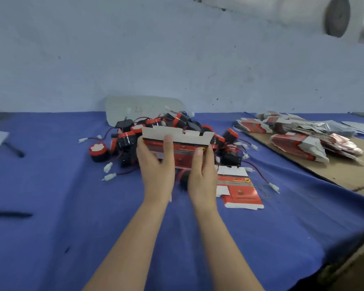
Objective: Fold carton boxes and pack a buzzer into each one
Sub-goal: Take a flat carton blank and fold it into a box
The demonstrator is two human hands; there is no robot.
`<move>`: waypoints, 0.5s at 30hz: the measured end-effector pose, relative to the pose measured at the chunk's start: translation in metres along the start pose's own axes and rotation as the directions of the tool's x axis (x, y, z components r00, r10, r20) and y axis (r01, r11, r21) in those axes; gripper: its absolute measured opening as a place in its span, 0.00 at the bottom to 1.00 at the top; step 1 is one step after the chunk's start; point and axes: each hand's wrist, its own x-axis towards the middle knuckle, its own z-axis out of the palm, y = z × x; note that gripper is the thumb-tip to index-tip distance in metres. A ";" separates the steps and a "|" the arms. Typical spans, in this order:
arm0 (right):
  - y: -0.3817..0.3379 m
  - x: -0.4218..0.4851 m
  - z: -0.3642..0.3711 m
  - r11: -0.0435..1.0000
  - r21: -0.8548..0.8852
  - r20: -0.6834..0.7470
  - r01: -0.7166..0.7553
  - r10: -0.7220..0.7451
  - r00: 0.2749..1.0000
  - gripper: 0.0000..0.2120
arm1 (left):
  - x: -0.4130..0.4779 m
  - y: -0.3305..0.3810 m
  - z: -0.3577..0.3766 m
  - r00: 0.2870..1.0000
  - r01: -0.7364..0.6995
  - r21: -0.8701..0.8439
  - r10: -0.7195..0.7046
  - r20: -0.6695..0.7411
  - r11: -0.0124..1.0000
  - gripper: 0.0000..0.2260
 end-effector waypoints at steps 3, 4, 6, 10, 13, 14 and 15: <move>-0.002 -0.017 0.045 0.995 0.098 0.158 -0.036 0.020 0.987 0.22 | 0.016 -0.006 -0.040 0.992 0.013 -0.035 -0.017 -0.121 0.999 0.27; -0.002 -0.022 0.058 0.992 0.118 0.199 -0.050 0.026 0.980 0.25 | 0.020 -0.009 -0.054 0.987 0.018 -0.029 -0.023 -0.160 0.999 0.24; -0.001 -0.031 0.080 0.987 0.158 0.248 -0.040 -0.001 0.969 0.28 | 0.026 -0.017 -0.077 0.973 0.033 -0.016 -0.035 -0.230 0.999 0.16; 0.008 -0.040 0.108 0.978 0.207 0.309 -0.019 -0.047 0.950 0.18 | 0.033 -0.028 -0.109 0.932 0.074 0.054 -0.050 -0.360 0.996 0.10; 0.016 -0.044 0.113 0.979 0.200 0.310 -0.037 -0.028 0.950 0.10 | 0.031 -0.040 -0.119 0.919 0.071 0.094 -0.029 -0.394 0.993 0.11; 0.019 -0.044 0.113 0.978 0.203 0.295 -0.045 -0.017 0.955 0.09 | 0.029 -0.045 -0.120 0.921 0.074 0.111 -0.025 -0.389 0.991 0.10; 0.021 -0.045 0.113 0.977 0.207 0.283 -0.053 -0.008 0.959 0.09 | 0.027 -0.049 -0.119 0.924 0.079 0.122 -0.027 -0.380 0.989 0.10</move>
